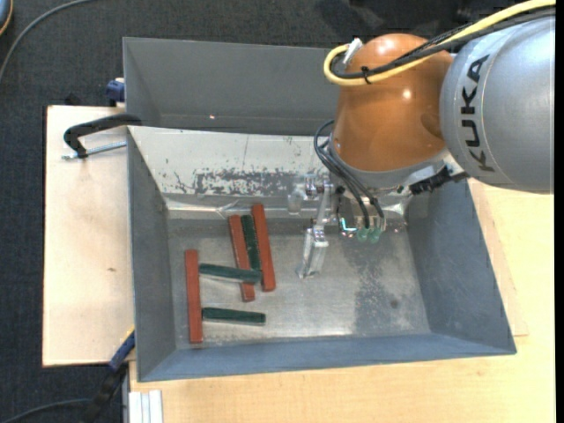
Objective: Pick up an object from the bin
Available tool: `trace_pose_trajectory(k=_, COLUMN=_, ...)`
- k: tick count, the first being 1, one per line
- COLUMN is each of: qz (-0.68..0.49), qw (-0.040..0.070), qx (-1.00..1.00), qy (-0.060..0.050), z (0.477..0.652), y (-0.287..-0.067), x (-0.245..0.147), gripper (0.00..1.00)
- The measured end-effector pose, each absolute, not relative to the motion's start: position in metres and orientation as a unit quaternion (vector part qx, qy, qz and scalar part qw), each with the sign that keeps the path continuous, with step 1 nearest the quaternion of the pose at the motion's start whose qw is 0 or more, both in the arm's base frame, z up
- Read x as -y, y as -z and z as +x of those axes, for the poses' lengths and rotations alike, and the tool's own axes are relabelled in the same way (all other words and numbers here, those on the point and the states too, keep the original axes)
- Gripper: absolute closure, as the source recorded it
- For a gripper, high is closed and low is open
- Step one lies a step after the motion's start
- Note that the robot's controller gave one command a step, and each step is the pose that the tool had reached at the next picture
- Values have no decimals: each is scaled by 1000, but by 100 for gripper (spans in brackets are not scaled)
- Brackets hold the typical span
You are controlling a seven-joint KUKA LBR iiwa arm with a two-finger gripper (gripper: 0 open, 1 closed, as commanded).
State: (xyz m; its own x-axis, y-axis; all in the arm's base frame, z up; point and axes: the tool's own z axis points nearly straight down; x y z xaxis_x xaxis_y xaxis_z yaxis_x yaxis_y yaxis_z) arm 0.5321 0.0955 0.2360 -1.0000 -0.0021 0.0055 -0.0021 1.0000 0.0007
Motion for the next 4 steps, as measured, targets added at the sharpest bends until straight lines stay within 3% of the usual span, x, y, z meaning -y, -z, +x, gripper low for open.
trace_pose_trajectory(k=1, qz=-39, qw=-1, qx=999, qy=1, z=531, y=-70, x=-166, gripper=0)
trace_pose_trajectory(k=2, qz=40, qw=-5, qx=999, qy=0, z=575, y=-102, x=-108, gripper=0)
trace_pose_trajectory(k=3, qz=-201, qw=1, qx=980, qy=1, z=551, y=-103, x=-126, gripper=0)
trace_pose_trajectory(k=4, qz=-251, qw=-1, qx=968, qy=1, z=544, y=-71, x=-128, gripper=0)
